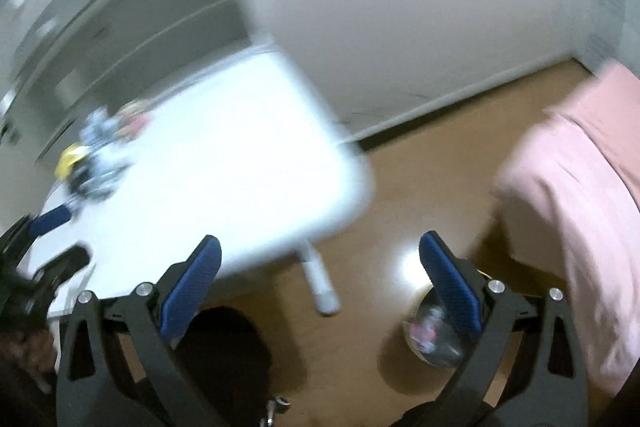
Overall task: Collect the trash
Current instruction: 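Return the right tool to the desk and grasp the white cloth, then grasp the blue-white wrapper with the left tool while the right tool holds the cloth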
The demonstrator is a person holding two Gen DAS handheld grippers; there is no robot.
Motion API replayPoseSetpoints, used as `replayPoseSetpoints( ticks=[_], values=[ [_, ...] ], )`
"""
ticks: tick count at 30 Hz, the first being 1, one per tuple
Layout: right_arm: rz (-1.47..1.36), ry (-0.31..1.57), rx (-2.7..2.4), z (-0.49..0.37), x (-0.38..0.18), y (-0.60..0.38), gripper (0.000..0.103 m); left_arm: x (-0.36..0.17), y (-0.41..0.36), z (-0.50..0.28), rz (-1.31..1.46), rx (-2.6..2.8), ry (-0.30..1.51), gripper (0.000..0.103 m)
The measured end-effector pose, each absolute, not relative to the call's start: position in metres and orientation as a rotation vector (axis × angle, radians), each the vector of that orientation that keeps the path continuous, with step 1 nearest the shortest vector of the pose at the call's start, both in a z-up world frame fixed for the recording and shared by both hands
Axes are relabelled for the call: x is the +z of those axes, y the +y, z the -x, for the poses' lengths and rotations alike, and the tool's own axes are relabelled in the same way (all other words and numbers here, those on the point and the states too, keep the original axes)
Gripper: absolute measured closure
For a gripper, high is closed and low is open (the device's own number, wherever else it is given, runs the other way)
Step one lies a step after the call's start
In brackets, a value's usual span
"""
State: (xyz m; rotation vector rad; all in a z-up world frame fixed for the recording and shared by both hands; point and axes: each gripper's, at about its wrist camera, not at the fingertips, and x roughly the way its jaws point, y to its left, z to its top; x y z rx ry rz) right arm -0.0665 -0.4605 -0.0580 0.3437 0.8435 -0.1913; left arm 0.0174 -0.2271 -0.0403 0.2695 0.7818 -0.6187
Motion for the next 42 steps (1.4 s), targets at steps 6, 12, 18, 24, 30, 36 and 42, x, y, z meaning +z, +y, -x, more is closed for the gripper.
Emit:
replayPoseSetpoints(
  ticks=[6,12,18,24,30,36,42],
  values=[
    [-0.24,0.903,0.078,-0.037,-0.047,-0.336,0.007,-0.042,-0.09,-0.06,-0.122,-0.341,0.817,0.008],
    [-0.227,0.974,0.178,-0.114,-0.055,-0.274,0.008,-0.049,-0.014,-0.069,-0.059,-0.214,0.837,0.008],
    [-0.3,1.025,0.196,-0.164,-0.07,-0.258,0.015,-0.062,0.012,-0.061,-0.054,-0.202,0.863,0.008],
    [-0.319,1.076,0.19,-0.181,-0.078,-0.255,0.064,-0.071,0.003,-0.08,-0.053,-0.219,0.873,0.008],
    [-0.306,1.034,0.217,-0.162,-0.059,-0.252,0.089,-0.078,-0.031,-0.124,0.003,-0.214,0.917,0.008],
    [-0.292,1.013,0.258,-0.14,-0.045,-0.247,0.089,-0.092,-0.059,-0.161,-0.03,-0.096,0.927,0.008],
    [-0.297,1.016,0.299,-0.119,-0.042,-0.248,0.089,-0.098,-0.046,-0.162,-0.006,-0.084,0.918,0.034]
  ],
)
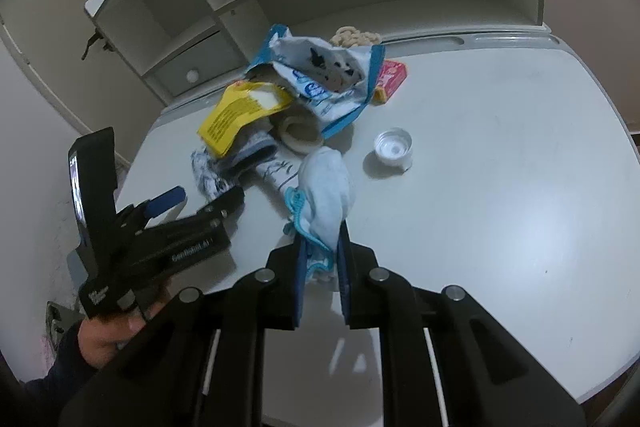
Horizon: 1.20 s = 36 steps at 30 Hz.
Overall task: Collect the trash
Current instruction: 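Grasp the blue-white wrapper with the left tool while the right tool holds the cloth, then carry both items over the black bin and open both tools to drop them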
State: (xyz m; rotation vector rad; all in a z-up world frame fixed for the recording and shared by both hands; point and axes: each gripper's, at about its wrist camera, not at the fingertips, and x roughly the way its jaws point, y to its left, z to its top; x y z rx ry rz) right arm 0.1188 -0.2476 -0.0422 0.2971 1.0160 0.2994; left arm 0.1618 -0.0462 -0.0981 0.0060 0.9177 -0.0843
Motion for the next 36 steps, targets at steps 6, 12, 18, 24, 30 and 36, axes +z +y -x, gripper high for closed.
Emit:
replayPoseSetpoints(
  ticks=[6,12,18,24,30,36],
  values=[
    [-0.31,1.007,0.291,-0.099,-0.042,-0.26,0.089,-0.096,-0.02,-0.141,0.003,-0.117,0.913,0.072],
    [-0.336,0.977,0.23,-0.072,-0.038,-0.294,0.089,-0.073,-0.002,-0.108,-0.031,-0.114,0.849,0.073],
    [-0.373,0.945,0.103,-0.036,-0.036,-0.351,0.089,-0.045,-0.051,-0.077,-0.08,-0.244,0.781,0.073],
    [-0.43,0.904,-0.106,0.028,-0.042,-0.435,0.089,-0.032,-0.157,-0.042,-0.161,-0.474,0.736,0.073],
    [-0.525,0.877,-0.318,0.109,-0.061,-0.522,0.089,-0.033,-0.273,0.002,-0.222,-0.724,0.714,0.073],
    [-0.637,0.926,-0.489,0.176,-0.121,-0.592,0.089,-0.055,-0.377,0.058,-0.31,-0.956,0.726,0.073]
  ],
)
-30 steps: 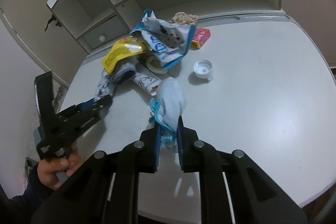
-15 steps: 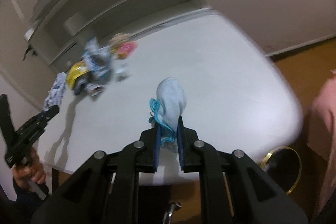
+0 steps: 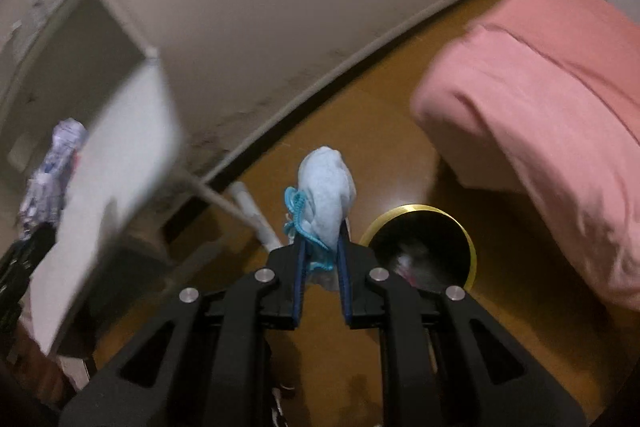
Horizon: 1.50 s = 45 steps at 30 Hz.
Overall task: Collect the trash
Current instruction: 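Carry both items over the black bin and open both tools to drop them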
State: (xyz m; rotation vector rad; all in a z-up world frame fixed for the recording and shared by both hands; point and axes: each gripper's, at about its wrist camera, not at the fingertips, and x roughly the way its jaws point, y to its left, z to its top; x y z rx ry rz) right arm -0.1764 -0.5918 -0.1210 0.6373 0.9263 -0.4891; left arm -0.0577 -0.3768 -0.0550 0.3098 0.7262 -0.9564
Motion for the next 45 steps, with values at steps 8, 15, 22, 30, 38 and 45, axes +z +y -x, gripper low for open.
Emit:
replayPoseSetpoints(
  ticks=[8,15,22,30,38,45],
  values=[
    [-0.76,1.011,-0.569,0.216,-0.211,-0.645,0.089,-0.119,-0.471,0.102,-0.416,-1.16,0.795,0.073],
    [-0.789,1.106,-0.565,0.222,-0.264,-0.657,0.089,-0.171,-0.517,0.11,-0.474,-1.174,0.869,0.073],
    [-0.815,1.123,-0.538,0.21,-0.28,-0.667,0.089,-0.195,-0.535,0.111,-0.506,-1.167,0.906,0.073],
    [-0.782,1.119,-0.58,0.205,-0.276,-0.669,0.022,-0.21,-0.536,0.108,-0.516,-1.159,0.95,0.073],
    [-0.791,1.096,-0.623,0.211,-0.272,-0.677,0.022,-0.224,-0.545,0.103,-0.518,-1.17,1.005,0.073],
    [-0.871,1.034,-0.692,0.234,-0.266,-0.696,0.022,-0.236,-0.568,0.113,-0.552,-1.222,1.029,0.072]
  ],
)
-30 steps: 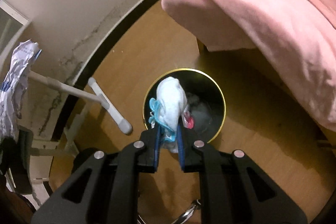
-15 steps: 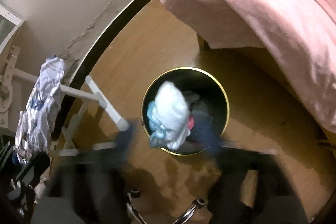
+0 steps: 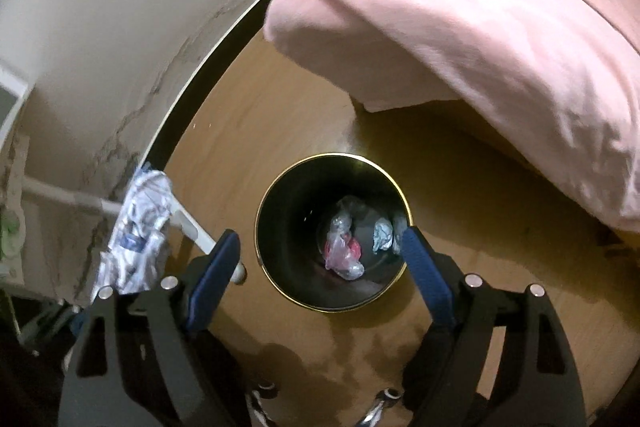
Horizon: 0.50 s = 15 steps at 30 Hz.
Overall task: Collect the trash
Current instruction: 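Carry both items over the black bin and open both tools to drop them, then return to the desk and grasp the blue-white bag with the right tool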
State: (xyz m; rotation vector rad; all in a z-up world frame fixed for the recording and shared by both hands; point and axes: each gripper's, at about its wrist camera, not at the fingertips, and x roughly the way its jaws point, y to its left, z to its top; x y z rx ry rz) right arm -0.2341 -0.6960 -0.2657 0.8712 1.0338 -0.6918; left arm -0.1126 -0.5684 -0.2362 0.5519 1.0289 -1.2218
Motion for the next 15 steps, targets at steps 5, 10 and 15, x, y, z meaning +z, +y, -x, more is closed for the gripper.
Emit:
replayPoseSetpoints(
  ticks=[5,10,15],
  values=[
    [-0.92,0.993,-0.722,0.251,-0.261,-0.708,0.022,-0.237,-0.585,0.115,-0.572,-1.186,1.011,0.029],
    [-0.921,0.988,-0.722,0.256,-0.26,-0.709,0.022,-0.23,-0.587,0.119,-0.573,-1.186,0.991,0.029],
    [-0.906,0.99,-0.713,0.251,-0.259,-0.707,0.022,-0.218,-0.575,0.119,-0.561,-1.177,0.986,0.022]
  ],
)
